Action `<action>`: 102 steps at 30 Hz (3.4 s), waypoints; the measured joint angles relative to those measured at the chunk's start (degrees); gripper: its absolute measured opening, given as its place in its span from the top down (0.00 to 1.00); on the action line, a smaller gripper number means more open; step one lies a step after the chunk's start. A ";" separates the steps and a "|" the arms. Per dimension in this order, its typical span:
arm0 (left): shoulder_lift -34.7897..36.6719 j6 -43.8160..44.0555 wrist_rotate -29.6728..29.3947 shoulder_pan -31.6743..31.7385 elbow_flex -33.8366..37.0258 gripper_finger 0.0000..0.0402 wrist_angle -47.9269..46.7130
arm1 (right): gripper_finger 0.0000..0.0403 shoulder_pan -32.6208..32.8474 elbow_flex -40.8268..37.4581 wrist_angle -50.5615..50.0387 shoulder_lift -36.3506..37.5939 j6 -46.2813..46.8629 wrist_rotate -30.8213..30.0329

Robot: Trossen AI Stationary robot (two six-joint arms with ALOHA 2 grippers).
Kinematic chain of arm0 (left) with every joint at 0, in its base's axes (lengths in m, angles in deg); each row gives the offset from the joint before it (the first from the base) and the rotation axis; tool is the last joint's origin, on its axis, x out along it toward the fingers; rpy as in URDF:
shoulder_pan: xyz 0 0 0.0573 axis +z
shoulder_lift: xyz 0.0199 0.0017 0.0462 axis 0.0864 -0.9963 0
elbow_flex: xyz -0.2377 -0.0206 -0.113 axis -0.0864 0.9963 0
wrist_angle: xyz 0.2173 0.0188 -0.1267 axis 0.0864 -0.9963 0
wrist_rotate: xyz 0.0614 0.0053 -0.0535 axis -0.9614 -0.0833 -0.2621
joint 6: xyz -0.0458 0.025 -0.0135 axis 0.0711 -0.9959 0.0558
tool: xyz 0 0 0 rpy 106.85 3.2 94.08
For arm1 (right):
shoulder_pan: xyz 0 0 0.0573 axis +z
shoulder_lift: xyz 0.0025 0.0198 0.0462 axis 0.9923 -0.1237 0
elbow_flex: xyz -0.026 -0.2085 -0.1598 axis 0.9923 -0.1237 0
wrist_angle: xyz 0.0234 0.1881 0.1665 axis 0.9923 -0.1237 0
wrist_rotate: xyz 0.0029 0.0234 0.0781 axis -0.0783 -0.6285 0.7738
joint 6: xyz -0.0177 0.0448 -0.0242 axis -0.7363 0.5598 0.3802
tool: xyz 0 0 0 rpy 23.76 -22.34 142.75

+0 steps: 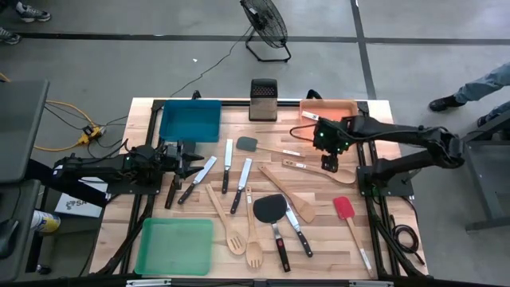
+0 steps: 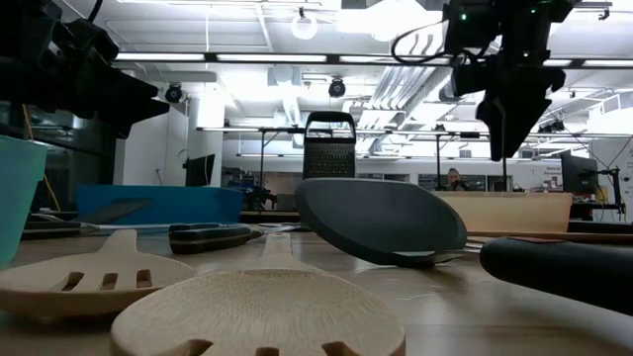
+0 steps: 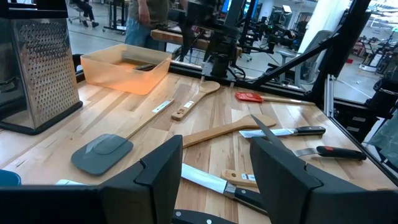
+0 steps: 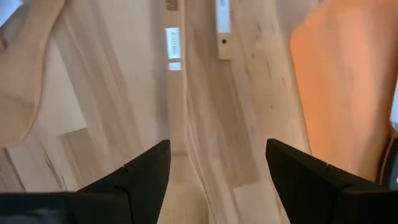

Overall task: Pick & Place Kitchen Items
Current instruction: Put the wooden spoon into the blue bin

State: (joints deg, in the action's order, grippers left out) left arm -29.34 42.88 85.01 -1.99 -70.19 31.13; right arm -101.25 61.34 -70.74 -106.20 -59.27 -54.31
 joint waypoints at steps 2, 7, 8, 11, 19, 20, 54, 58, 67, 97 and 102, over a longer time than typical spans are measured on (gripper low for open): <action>0.01 -0.02 0.00 0.01 0.00 0.54 -0.02 | 0.36 1.65 0.00 0.38 -0.15 1.61 -0.68; 0.01 -0.02 0.01 0.01 0.00 0.54 -0.01 | 0.29 5.53 -0.02 0.72 -2.16 6.59 -1.89; 0.02 -0.01 0.00 0.01 0.00 0.54 -0.02 | 0.27 6.21 -0.02 0.83 -2.93 7.42 -1.88; 0.00 0.00 -0.01 0.00 0.00 0.54 0.00 | 0.22 7.83 -0.02 0.89 -5.93 10.52 -1.28; 0.00 0.00 -0.01 0.00 0.00 0.54 -0.01 | 0.20 9.35 -0.02 0.89 -16.14 13.08 0.77; 0.00 -0.02 0.01 0.02 0.00 0.54 0.00 | 0.21 9.34 -0.02 0.89 -17.35 12.74 1.23; 0.00 -0.01 0.00 0.01 0.00 0.54 -0.01 | 0.42 4.88 -5.63 13.63 -27.31 4.33 0.51; 0.02 0.00 0.01 0.02 0.00 0.54 -0.02 | 0.45 5.54 -5.75 14.35 -27.29 4.19 0.13; 0.01 -0.01 0.01 0.00 0.00 0.54 -0.02 | 0.63 5.62 -5.84 14.70 -27.29 3.94 -1.05; 0.02 0.00 -0.01 0.02 0.00 0.54 0.00 | 0.83 7.82 -5.49 16.46 -11.61 10.01 0.06; 0.02 -0.02 0.00 0.02 0.00 0.54 -0.01 | 0.83 10.59 -5.40 23.11 -7.71 11.13 -0.08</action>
State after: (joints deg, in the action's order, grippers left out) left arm -29.32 42.86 85.01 -1.97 -70.19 31.13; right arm -90.66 55.94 -47.63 -113.91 -48.14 -54.38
